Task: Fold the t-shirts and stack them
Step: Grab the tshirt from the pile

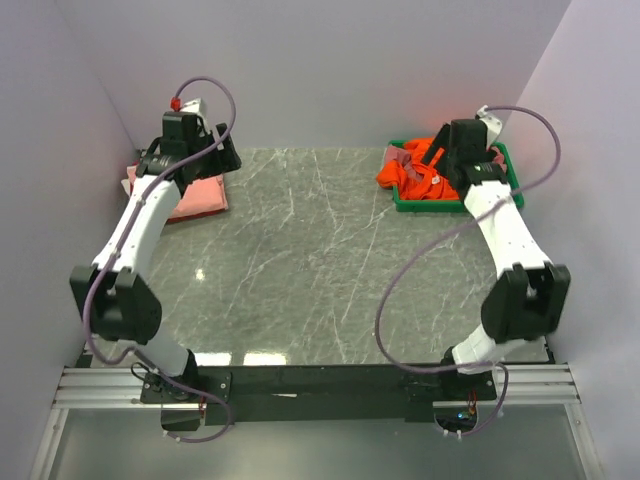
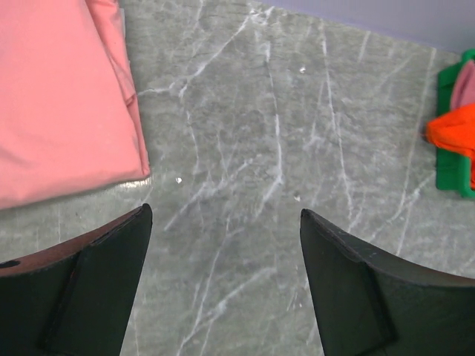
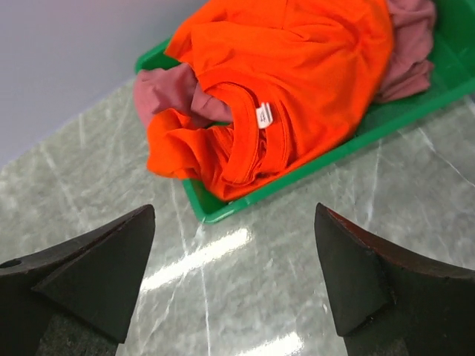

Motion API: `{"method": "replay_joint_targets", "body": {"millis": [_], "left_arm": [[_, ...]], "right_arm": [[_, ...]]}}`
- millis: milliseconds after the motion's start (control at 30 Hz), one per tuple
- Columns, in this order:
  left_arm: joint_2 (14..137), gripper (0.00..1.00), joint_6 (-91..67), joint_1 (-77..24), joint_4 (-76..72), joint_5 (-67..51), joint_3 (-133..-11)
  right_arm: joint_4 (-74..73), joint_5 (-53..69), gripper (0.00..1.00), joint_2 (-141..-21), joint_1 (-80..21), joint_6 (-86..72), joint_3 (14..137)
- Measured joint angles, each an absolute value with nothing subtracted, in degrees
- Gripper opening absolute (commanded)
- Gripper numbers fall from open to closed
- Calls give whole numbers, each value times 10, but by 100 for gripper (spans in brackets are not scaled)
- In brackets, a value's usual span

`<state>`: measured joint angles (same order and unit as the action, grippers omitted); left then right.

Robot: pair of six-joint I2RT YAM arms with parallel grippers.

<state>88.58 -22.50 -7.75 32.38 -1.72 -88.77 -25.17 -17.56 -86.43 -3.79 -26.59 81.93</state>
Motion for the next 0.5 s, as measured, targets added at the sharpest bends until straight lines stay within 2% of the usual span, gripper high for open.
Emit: {"method": "replay_joint_targets", "body": {"millis": [233, 500], "left_arm": [[991, 84, -223, -54, 323, -38, -954], [1053, 83, -237, -33, 324, -83, -1002]], "right_arm": [[-284, -173, 93, -1051, -26, -263, 948], [-333, -176, 93, -1184, 11, -261, 1045]]}}
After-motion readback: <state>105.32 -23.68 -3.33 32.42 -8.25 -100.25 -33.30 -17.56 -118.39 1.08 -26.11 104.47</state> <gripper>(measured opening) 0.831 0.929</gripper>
